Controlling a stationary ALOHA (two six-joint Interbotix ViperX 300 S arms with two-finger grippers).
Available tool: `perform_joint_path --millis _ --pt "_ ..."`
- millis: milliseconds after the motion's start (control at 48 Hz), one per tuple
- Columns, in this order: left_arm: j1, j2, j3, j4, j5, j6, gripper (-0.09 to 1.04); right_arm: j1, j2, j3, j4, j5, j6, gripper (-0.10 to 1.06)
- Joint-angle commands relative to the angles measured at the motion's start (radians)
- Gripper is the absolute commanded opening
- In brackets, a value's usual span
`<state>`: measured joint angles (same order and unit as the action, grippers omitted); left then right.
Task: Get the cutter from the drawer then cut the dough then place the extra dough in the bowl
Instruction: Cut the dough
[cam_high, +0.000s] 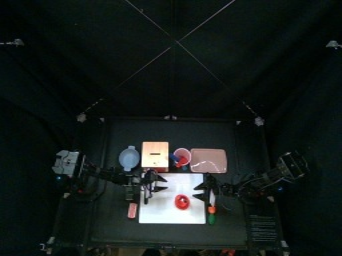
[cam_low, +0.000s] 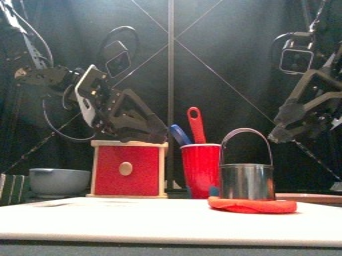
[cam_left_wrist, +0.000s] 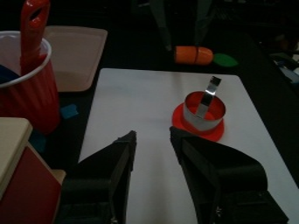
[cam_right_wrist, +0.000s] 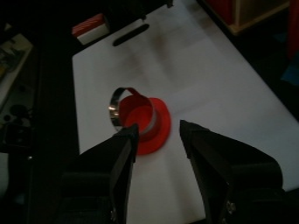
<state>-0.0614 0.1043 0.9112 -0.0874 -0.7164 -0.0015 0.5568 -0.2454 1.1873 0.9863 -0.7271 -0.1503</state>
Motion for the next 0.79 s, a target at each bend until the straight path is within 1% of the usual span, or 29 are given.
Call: perform_joint_path --millis 21,62,125,208,250,333,354,417,458,500,583,667,792 --pt "0.0 0.002 -0.031 0.038 -0.031 0.0 0.77 0.106 0.061 -0.035 0.123 -0.106 -0.003 0.8" --pt "0.0 0.008 -0.035 0.054 -0.043 0.0 0.77 0.14 0.098 -0.061 0.156 -0.15 -0.005 0.8" --pt "-0.002 0.02 -0.043 0.077 -0.069 -0.005 0.77 0.167 0.144 -0.101 0.179 -0.193 -0.005 0.8" --pt "-0.012 0.049 -0.054 0.089 -0.11 -0.009 0.77 0.187 0.207 -0.15 0.213 -0.224 -0.017 0.8" --pt "-0.018 0.063 -0.057 0.092 -0.126 -0.011 0.77 0.192 0.232 -0.176 0.242 -0.23 -0.038 0.8" --pt "-0.028 0.089 -0.06 0.107 -0.167 -0.025 0.77 0.207 0.261 -0.232 0.301 -0.238 -0.115 0.8" --pt "-0.029 0.094 -0.061 0.114 -0.175 -0.028 0.77 0.21 0.264 -0.245 0.322 -0.242 -0.14 0.8" --pt "-0.031 0.109 -0.064 0.144 -0.209 -0.041 0.77 0.219 0.267 -0.261 0.377 -0.258 -0.19 0.8" --pt "-0.031 0.115 -0.064 0.166 -0.23 -0.052 0.77 0.225 0.265 -0.268 0.413 -0.267 -0.221 0.8" --pt "-0.032 0.121 -0.064 0.193 -0.252 -0.061 0.77 0.232 0.264 -0.272 0.431 -0.273 -0.233 0.8" --pt "-0.028 0.14 -0.066 0.241 -0.278 -0.072 0.77 0.238 0.265 -0.282 0.443 -0.279 -0.236 0.8" --pt "-0.026 0.169 -0.081 0.288 -0.291 -0.087 0.77 0.235 0.278 -0.291 0.445 -0.281 -0.238 0.8" --pt "-0.003 0.225 -0.135 0.371 -0.293 -0.114 0.77 0.232 0.301 -0.304 0.459 -0.282 -0.236 0.8"
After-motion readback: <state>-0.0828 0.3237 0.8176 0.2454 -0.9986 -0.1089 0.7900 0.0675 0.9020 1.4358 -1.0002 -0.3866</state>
